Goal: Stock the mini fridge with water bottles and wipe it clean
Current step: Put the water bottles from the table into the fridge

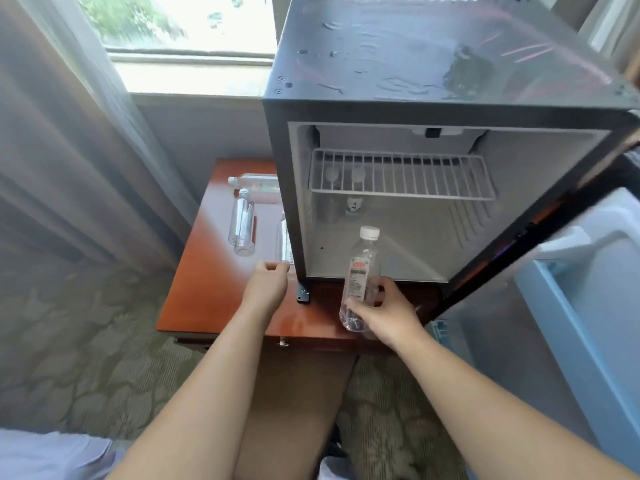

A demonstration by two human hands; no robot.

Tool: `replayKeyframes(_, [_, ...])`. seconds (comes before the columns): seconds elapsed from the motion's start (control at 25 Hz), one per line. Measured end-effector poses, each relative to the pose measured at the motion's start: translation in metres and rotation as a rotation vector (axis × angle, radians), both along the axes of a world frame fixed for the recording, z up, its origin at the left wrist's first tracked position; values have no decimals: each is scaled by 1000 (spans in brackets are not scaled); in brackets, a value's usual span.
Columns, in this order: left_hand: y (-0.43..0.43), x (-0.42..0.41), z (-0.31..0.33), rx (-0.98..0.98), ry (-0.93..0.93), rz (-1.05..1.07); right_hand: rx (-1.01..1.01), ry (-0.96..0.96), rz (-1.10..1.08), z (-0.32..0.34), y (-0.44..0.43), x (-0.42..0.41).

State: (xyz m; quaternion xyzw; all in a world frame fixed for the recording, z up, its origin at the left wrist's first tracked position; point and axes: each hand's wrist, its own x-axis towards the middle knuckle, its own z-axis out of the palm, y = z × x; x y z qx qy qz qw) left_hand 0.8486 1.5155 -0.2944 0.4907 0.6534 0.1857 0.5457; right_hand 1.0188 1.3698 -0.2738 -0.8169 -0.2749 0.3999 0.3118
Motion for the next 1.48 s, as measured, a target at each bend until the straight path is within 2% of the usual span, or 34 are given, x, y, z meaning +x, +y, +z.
replayKeyframes(0.28, [76, 22, -53, -51, 132, -46, -1, 37, 66, -22, 42, 16])
replayKeyframes(0.4, [92, 32, -69, -17, 195, -57, 0, 70, 36, -37, 50, 24])
replayKeyframes(0.64, [100, 37, -92, -106, 356, -167, -38, 141, 30, -41, 55, 42])
replayKeyframes(0.92, [47, -10, -110, -216, 221, -3, -47, 147, 3, -42, 47, 53])
replayKeyframes(1.16, [-45, -12, -45, -291, 92, 44, -81, 176, 46, -27, 26, 59])
replayKeyframes(1.32, [-91, -6, -40, -292, 63, -26, -77, 171, 31, -21, 16, 60])
replayKeyframes(1.48, [-108, 20, -29, -245, 51, -215, -43, 190, -31, -15, 16, 63])
